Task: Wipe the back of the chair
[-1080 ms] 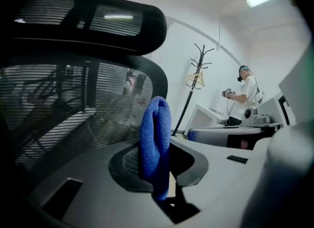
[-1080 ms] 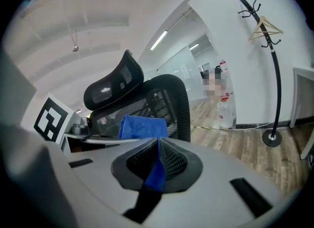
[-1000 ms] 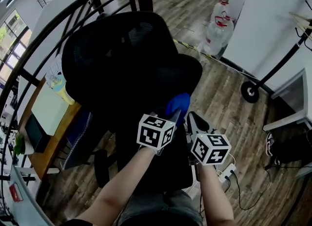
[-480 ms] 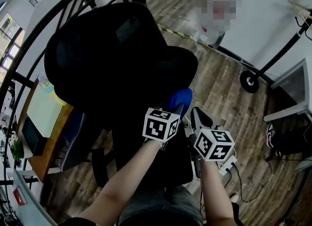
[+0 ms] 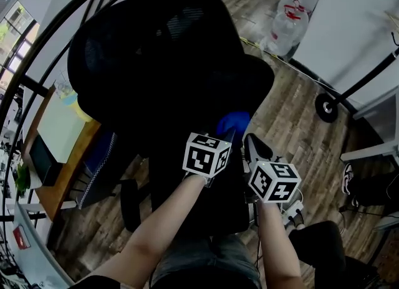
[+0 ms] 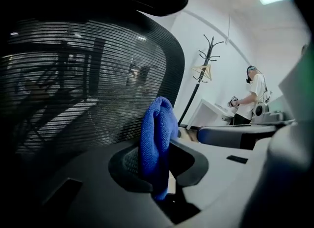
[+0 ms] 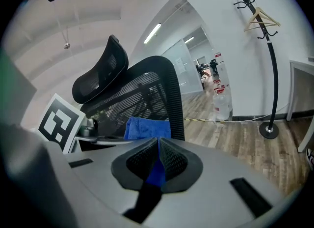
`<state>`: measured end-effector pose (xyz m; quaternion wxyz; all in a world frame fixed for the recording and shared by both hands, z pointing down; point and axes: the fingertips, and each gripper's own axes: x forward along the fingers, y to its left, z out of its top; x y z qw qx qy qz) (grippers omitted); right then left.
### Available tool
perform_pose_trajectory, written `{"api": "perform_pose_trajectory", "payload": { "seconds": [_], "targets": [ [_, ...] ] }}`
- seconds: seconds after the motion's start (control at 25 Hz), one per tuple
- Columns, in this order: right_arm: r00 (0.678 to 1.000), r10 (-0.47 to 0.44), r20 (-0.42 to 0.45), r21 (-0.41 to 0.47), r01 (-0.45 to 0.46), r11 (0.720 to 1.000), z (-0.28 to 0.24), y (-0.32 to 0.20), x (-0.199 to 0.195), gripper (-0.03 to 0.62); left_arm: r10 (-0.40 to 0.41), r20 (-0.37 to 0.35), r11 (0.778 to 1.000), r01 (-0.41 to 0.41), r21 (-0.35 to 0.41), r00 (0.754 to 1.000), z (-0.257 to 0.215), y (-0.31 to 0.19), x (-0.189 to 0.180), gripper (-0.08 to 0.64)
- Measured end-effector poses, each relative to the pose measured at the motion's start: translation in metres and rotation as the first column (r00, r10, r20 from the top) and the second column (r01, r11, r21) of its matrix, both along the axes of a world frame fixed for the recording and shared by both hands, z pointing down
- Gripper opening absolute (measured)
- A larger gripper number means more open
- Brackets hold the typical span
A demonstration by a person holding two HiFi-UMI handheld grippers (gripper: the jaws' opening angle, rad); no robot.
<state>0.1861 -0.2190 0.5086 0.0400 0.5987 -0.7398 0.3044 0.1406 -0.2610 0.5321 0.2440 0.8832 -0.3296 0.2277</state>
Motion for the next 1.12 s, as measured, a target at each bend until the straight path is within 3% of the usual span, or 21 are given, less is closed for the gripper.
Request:
{"api": "perform_pose_trajectory", "payload": {
  "seconds": [0.6, 1.12],
  "targets": [
    [0.989, -0.149, -0.001, 0.002, 0.149, 0.989, -0.006, -0.02, -0.08, 0.031, -0.181, -0.011, 0.983, 0.181, -0.006, 0.983, -0.004, -0.012, -0.094, 0.074],
    [0.946, -0.323, -0.002, 0.018, 0.323, 0.946, -0.019, -0.031, -0.173, 0.031, -0.362, 0.0, 0.932, 0.362, 0.008, 0.932, -0.015, -0.012, -0.196, 0.074]
  ]
}}
